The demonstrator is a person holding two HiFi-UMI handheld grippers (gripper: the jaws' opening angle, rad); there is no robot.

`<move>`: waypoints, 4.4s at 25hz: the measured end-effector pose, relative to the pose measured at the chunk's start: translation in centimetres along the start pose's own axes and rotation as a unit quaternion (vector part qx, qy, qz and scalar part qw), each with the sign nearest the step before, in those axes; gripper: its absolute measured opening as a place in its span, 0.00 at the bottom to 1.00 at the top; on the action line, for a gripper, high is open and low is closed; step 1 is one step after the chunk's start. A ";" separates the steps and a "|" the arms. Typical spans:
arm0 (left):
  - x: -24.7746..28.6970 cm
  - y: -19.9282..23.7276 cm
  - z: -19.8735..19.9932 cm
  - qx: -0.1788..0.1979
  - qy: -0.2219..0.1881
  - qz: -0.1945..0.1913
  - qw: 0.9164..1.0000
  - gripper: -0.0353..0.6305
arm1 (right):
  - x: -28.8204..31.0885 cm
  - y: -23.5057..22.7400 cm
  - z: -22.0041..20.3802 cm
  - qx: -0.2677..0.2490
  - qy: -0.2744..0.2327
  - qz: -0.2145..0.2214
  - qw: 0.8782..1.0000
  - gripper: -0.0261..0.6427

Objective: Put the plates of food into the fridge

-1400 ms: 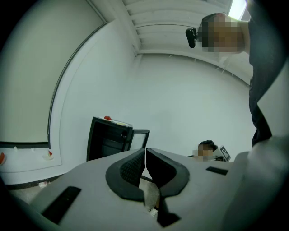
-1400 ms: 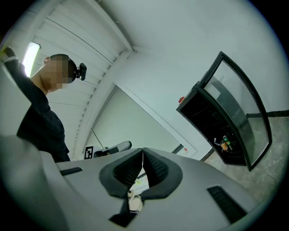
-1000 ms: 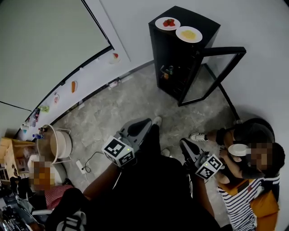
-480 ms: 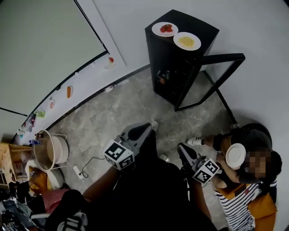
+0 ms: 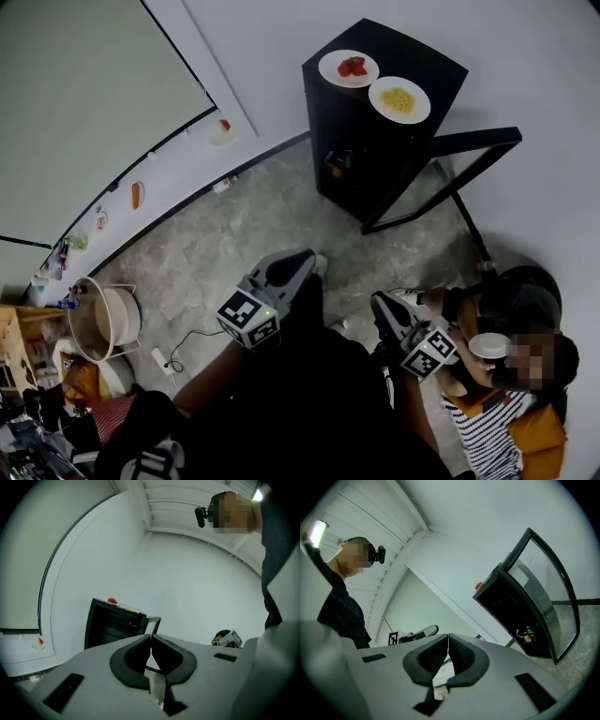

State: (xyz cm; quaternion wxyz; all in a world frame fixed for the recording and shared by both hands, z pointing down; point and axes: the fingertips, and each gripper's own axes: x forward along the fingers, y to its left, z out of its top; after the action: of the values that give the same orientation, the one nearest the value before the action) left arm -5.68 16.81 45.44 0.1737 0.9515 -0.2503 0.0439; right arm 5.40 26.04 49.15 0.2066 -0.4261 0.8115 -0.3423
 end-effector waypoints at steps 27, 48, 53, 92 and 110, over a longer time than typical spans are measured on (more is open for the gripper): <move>10.3 16.9 6.4 -0.028 0.020 -0.036 0.999 0.10 | 16.4 -8.6 10.4 0.048 -0.051 -0.058 0.996 0.08; 14.1 19.4 7.5 -0.018 0.025 -0.064 0.997 0.10 | 20.4 -12.8 17.5 0.111 -0.179 -0.062 0.976 0.08; 15.2 19.3 8.5 -0.008 0.022 -0.056 0.998 0.10 | 21.5 -14.8 19.1 0.156 -0.204 -0.051 0.965 0.08; 20.6 19.3 9.8 -0.004 0.025 -0.065 0.998 0.09 | 22.8 -20.5 22.6 0.296 -0.265 -0.052 0.916 0.18; 20.7 19.0 9.9 -0.001 0.025 -0.060 0.998 0.09 | 22.6 -21.4 22.4 0.328 -0.272 -0.060 0.903 0.12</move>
State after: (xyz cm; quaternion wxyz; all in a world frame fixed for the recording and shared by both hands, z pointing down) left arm 2.97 -11.72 45.56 0.1832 0.9633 -0.1880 0.0564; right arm 18.78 -9.90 48.62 0.5262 -0.4587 0.5388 -0.4716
